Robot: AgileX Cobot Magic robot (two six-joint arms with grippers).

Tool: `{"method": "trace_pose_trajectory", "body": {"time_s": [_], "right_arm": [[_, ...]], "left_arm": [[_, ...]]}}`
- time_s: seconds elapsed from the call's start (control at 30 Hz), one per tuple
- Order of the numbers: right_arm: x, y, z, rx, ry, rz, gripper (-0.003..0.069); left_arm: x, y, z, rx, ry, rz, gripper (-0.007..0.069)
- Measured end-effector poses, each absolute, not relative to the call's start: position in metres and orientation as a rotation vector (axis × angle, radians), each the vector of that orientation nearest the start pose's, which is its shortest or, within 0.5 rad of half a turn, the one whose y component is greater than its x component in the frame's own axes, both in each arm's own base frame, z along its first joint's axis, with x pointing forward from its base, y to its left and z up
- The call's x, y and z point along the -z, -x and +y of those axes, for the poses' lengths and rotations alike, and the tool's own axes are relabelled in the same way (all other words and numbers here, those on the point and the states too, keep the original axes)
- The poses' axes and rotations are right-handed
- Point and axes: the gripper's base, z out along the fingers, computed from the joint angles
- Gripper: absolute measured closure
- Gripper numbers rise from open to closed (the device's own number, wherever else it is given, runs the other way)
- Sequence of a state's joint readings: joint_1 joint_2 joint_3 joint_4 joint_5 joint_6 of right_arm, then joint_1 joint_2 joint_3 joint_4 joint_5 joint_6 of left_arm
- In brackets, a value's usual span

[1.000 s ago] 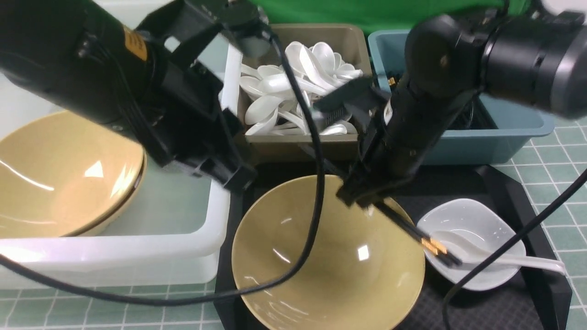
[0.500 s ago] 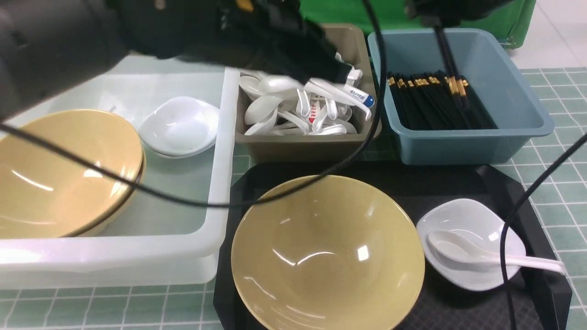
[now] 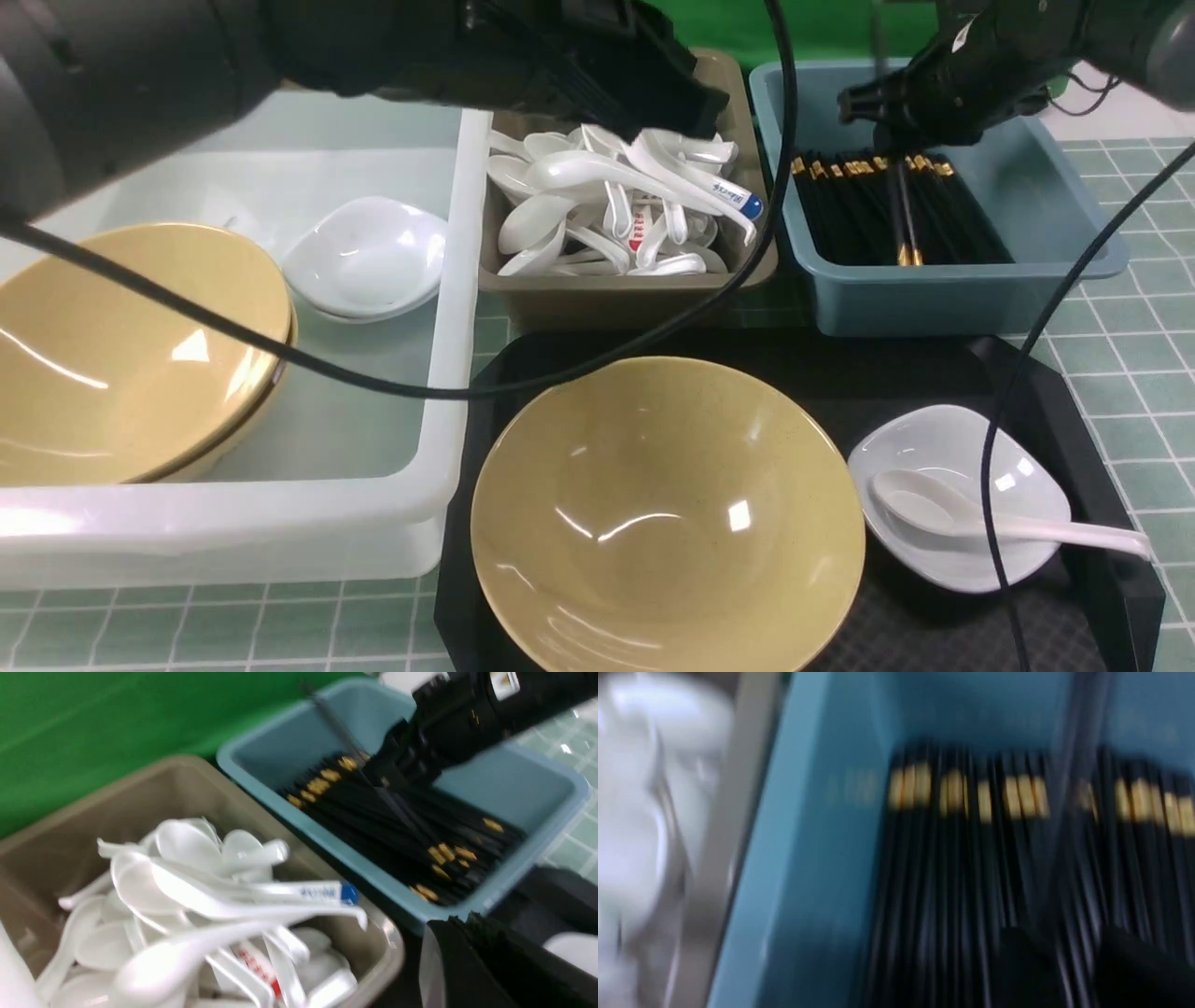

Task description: On blue table put chopsticks spoon bowls plates into blue grey white boxes.

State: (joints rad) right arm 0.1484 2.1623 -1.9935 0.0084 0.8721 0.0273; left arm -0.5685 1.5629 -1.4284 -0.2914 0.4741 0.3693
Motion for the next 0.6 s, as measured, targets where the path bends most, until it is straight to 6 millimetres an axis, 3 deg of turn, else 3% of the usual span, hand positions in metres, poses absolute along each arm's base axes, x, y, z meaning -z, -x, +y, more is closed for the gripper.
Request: {"method": "trace_pose_trajectory", "body": {"time_s": [0.1, 0.17, 0.3, 0.47, 0.57, 0.6], "right_arm": [[-0.285, -0.472, 0.074, -0.065, 0.357, 2.647, 0.0174], [-0.293, -0.465, 0.075, -0.088, 0.404, 2.666, 0.0139], [-0.330, -0.424, 0.088, -0.168, 0.570, 2.634, 0.0078], [-0.334, -0.362, 0.094, -0.140, 0.802, 2.652, 0.0092], [-0.321, -0.324, 0.086, -0.123, 0.920, 2.702, 0.0106], [-0.307, -0.307, 0.082, -0.121, 0.984, 2.744, 0.0111]], "left_arm": [[-0.381, -0.290, -0.202, 0.426, -0.802, 1.971, 0.0638], [-0.385, -0.286, -0.199, 0.429, -0.811, 1.977, 0.0638], [-0.380, -0.272, -0.195, 0.433, -0.921, 2.082, 0.0638], [-0.370, -0.263, -0.193, 0.404, -1.124, 2.139, 0.0638], [-0.369, -0.259, -0.194, 0.424, -1.200, 2.123, 0.0638], [-0.370, -0.258, -0.196, 0.443, -1.219, 2.105, 0.0638]]}}
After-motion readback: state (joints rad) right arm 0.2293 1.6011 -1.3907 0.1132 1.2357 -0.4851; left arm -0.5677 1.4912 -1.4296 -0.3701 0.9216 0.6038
